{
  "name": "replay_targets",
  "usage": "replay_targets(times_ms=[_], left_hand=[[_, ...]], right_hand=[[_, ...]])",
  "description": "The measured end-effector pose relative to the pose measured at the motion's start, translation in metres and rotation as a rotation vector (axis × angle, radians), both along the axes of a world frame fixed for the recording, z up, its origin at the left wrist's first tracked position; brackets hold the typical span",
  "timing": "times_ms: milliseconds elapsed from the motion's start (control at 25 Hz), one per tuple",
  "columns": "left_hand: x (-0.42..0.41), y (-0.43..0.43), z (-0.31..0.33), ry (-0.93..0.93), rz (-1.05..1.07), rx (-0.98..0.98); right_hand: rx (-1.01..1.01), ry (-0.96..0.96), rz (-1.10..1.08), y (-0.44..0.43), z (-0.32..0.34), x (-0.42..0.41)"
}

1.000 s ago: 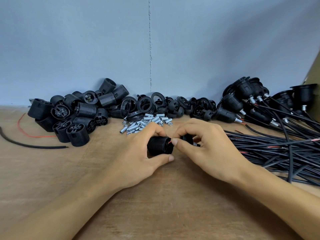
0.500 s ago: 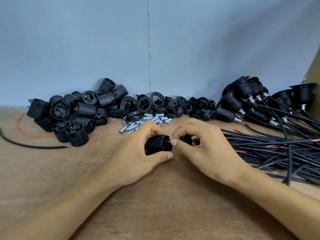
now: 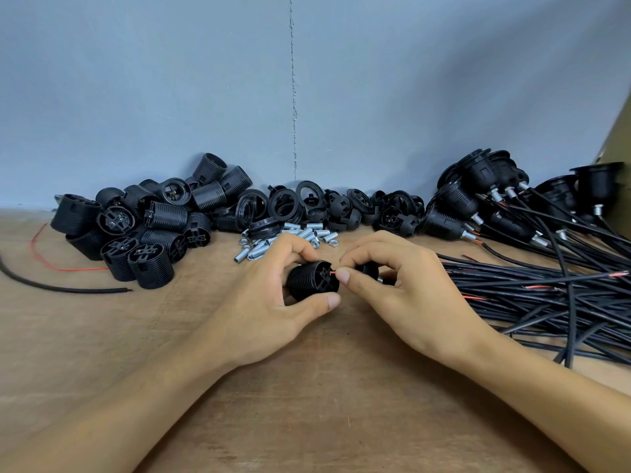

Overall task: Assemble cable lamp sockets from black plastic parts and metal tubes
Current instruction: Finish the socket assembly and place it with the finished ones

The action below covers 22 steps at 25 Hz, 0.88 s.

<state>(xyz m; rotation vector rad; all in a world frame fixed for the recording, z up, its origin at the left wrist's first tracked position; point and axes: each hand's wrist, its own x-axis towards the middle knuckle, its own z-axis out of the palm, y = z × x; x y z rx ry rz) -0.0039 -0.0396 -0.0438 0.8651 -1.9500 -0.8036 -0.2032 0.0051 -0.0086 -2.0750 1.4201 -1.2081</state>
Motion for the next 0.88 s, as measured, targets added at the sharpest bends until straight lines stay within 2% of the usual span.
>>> replay_targets(times_ms=[240, 640, 880], left_hand=[[0.0002, -0.0003, -0.0006, -0.019, -0.007, -0.014], [-0.0003, -0.0015, -0.0021, -0.043, 0.009, -0.061], [-0.0014, -0.0004, -0.002, -0.04, 0.018, -0.067]], right_hand=[[0.002, -0.036, 0.015, 0.0014, 0.0004, 0.001], [-0.001, 0.031, -0.003, 0.0009, -0.0008, 0.0004], [0.029, -0.026, 0.009, 0.0003, -0.0013, 0.0]])
